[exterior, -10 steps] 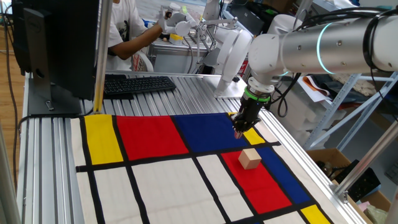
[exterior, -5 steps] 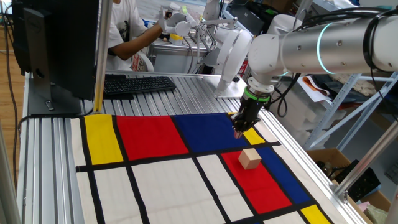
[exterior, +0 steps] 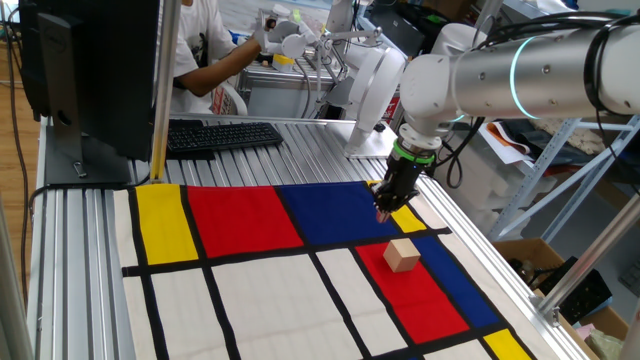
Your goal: Hold a small block with the gripper and sweep it from left to right on the table
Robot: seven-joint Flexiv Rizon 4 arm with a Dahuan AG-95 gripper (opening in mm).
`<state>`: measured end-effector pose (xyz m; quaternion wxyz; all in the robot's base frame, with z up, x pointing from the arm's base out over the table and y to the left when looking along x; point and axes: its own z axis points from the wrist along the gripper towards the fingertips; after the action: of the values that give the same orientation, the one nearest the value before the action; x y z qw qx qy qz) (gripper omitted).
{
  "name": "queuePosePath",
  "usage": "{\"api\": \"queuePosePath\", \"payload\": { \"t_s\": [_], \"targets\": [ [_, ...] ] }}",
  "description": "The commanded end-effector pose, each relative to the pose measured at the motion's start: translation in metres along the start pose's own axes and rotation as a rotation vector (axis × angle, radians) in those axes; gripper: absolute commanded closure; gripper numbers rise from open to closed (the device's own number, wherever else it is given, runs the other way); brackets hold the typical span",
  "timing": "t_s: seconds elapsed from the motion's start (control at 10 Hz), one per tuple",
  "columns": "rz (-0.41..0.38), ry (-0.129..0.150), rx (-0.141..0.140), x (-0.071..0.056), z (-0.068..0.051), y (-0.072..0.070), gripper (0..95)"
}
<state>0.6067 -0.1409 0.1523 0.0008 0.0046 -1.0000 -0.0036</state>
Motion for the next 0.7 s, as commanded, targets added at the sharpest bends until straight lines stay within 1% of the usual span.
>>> {"api": "queuePosePath", "payload": {
  "t_s": [0.1,0.5,0.7],
  "targets": [
    [0.003,-0.001,0.004,-0.0002,-0.0002,-0.0002,95.0],
    [0.022,0.001,0.0,-0.0002,-0.0002,-0.0002,95.0],
    [0.033,0.0,-0.014,-0.0002,-0.0002,-0.0002,95.0]
  ]
}}
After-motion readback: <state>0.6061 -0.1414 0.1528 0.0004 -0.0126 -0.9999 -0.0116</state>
